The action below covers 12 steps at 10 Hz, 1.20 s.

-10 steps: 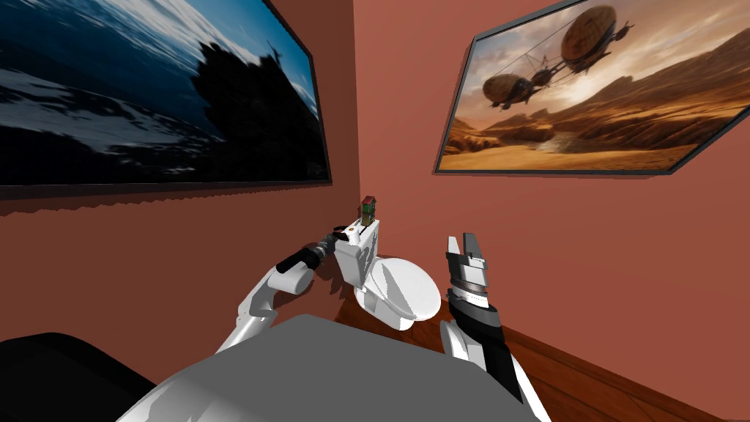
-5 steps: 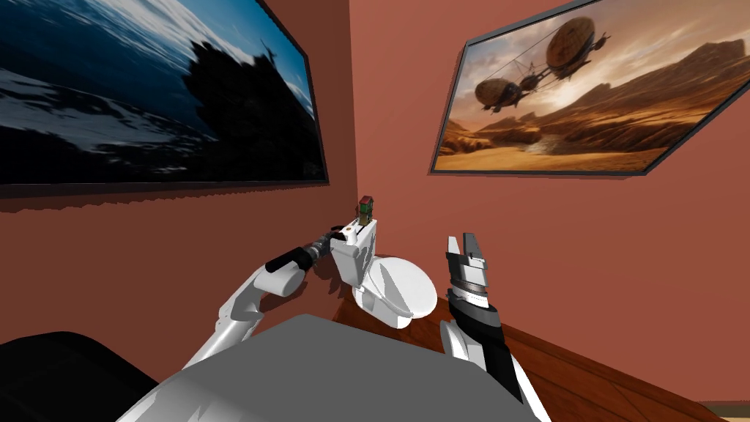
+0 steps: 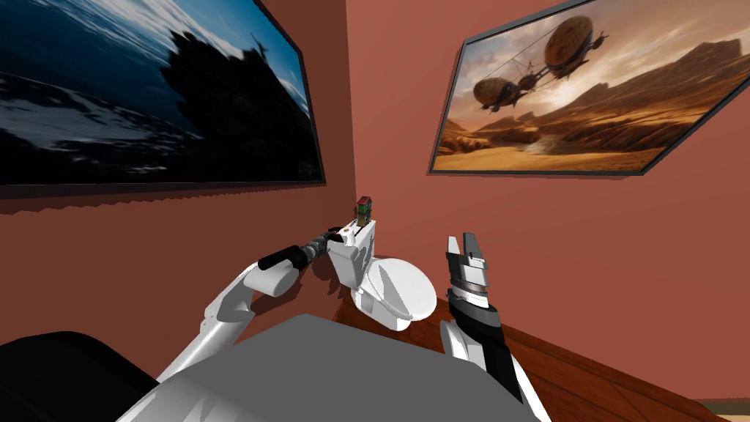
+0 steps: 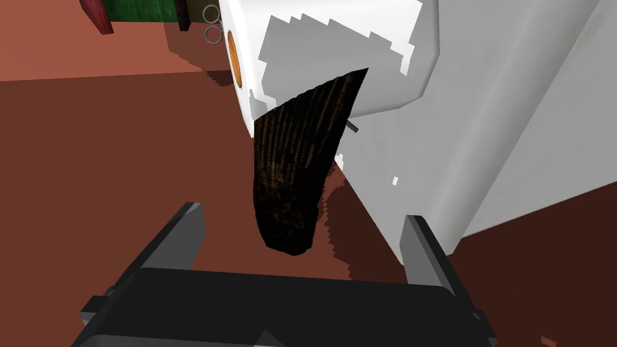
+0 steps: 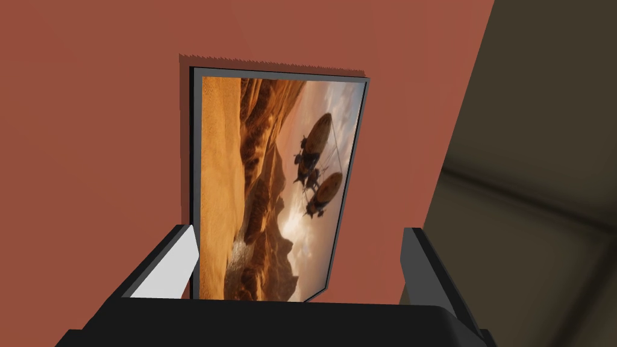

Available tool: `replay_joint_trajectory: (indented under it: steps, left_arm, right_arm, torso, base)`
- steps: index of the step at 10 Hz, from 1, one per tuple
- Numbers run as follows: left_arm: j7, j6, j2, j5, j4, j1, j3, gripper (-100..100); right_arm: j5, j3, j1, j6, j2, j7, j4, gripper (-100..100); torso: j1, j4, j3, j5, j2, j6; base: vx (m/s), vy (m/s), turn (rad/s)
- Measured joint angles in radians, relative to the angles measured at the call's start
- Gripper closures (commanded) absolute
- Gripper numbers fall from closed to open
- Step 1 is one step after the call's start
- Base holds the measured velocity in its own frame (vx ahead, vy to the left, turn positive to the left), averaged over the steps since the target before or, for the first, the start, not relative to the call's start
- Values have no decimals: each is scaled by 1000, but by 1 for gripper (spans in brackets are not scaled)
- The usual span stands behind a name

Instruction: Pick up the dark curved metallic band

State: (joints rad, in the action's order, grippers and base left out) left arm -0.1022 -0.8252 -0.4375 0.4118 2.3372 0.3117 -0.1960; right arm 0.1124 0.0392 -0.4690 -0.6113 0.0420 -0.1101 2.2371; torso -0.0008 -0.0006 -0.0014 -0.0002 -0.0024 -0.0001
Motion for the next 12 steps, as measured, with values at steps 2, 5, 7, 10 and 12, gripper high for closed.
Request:
replay_joint_trajectory:
  steps: [2, 5, 7, 10, 12]
  left_arm:
    - [-7, -40, -22, 17, 21, 1, -17, -100]
    - [-18, -110, -51, 38, 56, -1, -40, -100]
    - [-22, -153, -69, 54, 73, 1, -55, -100]
    - [-30, -226, -91, 70, 98, -2, -70, -100]
    - [-33, -272, -104, 83, 115, -1, -80, -100]
  right_arm:
    - [0, 0, 0, 0, 0, 0, 0, 0]
    - [0, 0, 0, 0, 0, 0, 0, 0]
    - [0, 0, 0, 0, 0, 0, 0, 0]
    - [0, 0, 0, 0, 0, 0, 0, 0]
    - [0, 0, 0, 0, 0, 0, 0, 0]
  torso:
    - [0, 0, 0, 0, 0, 0]
    - [0, 0, 0, 0, 0, 0]
    - [0, 0, 0, 0, 0, 0]
    - [1, 0, 0, 0, 0, 0]
    - [1, 0, 0, 0, 0, 0]
  base:
    - [36, -1, -8]
    - [33, 2, -2]
    - [39, 4, 1]
    - [39, 13, 6]
    - [30, 17, 11]
